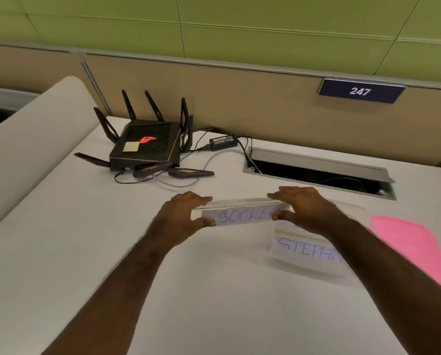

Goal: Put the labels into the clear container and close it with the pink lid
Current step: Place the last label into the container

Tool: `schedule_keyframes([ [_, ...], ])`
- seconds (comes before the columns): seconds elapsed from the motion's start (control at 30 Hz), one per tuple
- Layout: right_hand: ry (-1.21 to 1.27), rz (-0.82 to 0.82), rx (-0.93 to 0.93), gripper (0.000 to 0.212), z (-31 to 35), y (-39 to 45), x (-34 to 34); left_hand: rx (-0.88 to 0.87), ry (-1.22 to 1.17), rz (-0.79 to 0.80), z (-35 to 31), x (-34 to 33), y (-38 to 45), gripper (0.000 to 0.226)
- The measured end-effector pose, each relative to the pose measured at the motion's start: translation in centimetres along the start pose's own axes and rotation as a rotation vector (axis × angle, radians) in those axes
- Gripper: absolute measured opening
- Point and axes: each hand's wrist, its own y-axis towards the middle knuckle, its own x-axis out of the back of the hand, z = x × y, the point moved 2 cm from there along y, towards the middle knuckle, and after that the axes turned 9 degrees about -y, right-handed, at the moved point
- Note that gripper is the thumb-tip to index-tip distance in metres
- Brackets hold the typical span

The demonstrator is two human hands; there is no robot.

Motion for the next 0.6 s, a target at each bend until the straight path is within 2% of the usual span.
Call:
schedule_keyframes([
  [0.3, -0.089, 0.000, -0.225, 0.052, -9.2, -8.4, 0.8, -0.202, 0.183, 0.031, -8.8, -8.0, 4.5, 0.053],
  [0.6, -0.213, 0.084, -0.424, 0.051, -11.8, -12.3, -0.9, -0.301, 0.552, 0.089, -13.7, -14.4, 6.2, 0.052],
])
